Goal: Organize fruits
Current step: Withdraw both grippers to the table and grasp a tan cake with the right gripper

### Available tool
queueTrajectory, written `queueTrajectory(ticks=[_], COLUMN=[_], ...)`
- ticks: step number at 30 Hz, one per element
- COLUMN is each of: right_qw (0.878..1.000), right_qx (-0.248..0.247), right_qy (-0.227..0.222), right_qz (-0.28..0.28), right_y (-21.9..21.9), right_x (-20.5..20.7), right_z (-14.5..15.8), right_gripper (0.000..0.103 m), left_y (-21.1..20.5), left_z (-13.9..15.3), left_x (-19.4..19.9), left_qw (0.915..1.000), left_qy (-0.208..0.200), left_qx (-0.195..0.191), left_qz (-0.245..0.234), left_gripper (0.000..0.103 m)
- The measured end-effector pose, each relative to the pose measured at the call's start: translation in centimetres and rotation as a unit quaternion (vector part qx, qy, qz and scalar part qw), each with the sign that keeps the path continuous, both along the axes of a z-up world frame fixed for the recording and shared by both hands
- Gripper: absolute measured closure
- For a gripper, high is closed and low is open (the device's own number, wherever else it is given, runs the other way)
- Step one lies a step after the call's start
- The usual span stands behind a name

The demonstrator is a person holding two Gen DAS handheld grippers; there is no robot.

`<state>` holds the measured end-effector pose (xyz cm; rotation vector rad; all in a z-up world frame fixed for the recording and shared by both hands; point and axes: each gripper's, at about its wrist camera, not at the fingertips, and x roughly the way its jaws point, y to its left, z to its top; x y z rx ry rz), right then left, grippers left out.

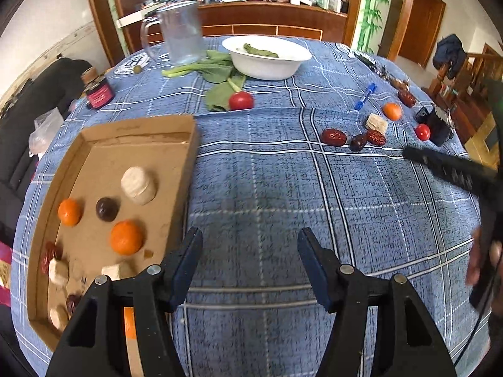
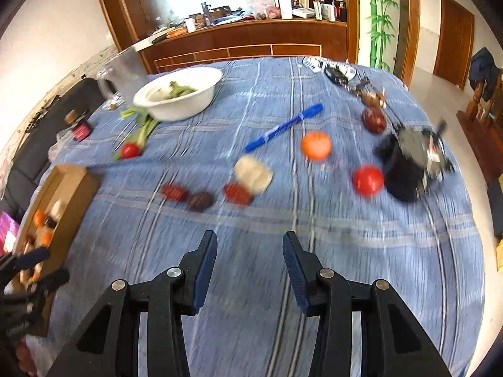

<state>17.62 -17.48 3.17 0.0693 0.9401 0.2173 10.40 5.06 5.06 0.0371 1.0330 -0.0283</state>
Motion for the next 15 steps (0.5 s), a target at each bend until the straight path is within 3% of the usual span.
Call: queueTrajectory(ticks=[10,15], right_qw=[1.000,0.999], right_qx=[0.008,0.011], right_qy=[0.018,0.034], right_qz=[0.014,0.033], right_y=[0.7,1.1], right_x=[6.8,7.3], right_z=[-2.0,-2.5], right_gripper=[0.057,0.068], left_y=[-0.8,-1.8], left_z=[-1.0,-1.1], left_x=[2.7,5.1], left_qw=[0.9996,0.9995], left_qy=[0.025,0.030], left_qx=[0.006,-0.008], left_qz=[-0.008,-0.009], left_gripper=[0.041,0.041])
